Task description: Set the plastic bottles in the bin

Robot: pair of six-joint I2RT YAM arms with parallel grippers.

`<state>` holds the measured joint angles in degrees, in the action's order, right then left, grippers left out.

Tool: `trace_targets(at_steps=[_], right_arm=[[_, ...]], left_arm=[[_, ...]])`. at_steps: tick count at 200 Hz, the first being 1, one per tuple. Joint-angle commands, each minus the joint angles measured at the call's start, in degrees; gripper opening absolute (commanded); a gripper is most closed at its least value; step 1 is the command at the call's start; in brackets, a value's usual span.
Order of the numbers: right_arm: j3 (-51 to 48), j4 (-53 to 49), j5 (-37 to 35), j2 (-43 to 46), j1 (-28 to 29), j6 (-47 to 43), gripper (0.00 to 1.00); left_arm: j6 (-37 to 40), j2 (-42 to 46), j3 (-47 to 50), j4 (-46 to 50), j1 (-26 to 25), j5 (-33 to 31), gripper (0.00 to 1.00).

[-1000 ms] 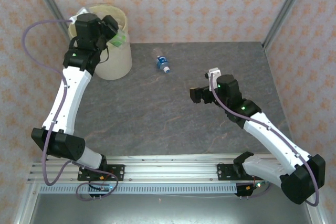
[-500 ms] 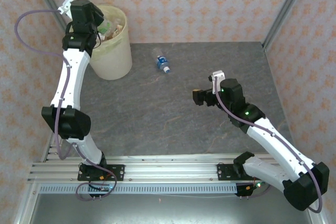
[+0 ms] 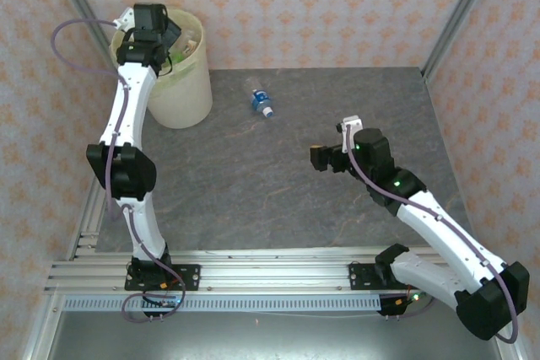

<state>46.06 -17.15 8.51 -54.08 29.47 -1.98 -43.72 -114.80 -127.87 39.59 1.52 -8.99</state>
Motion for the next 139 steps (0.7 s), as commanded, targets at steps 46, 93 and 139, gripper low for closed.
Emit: trace_targets(at_steps=[46, 93, 139], right_arm=[[-2.40, 4.19, -1.75, 0.52, 0.06, 2.38, 0.99], [-2.25, 4.44, -3.41, 0.43, 0.09, 2.72, 0.99], [-2.56, 4.41, -3.85, 0.64, 0.06, 3.27, 0.99]], left_arm=[[-0.25, 5.03, -6.47, 6.02, 0.00, 0.54, 0.96], [0.27, 6.54, -5.80, 5.53, -1.17, 8.62, 0.98], [-2.26, 1.69, -6.46, 7.40, -1.44, 13.25, 1.00]])
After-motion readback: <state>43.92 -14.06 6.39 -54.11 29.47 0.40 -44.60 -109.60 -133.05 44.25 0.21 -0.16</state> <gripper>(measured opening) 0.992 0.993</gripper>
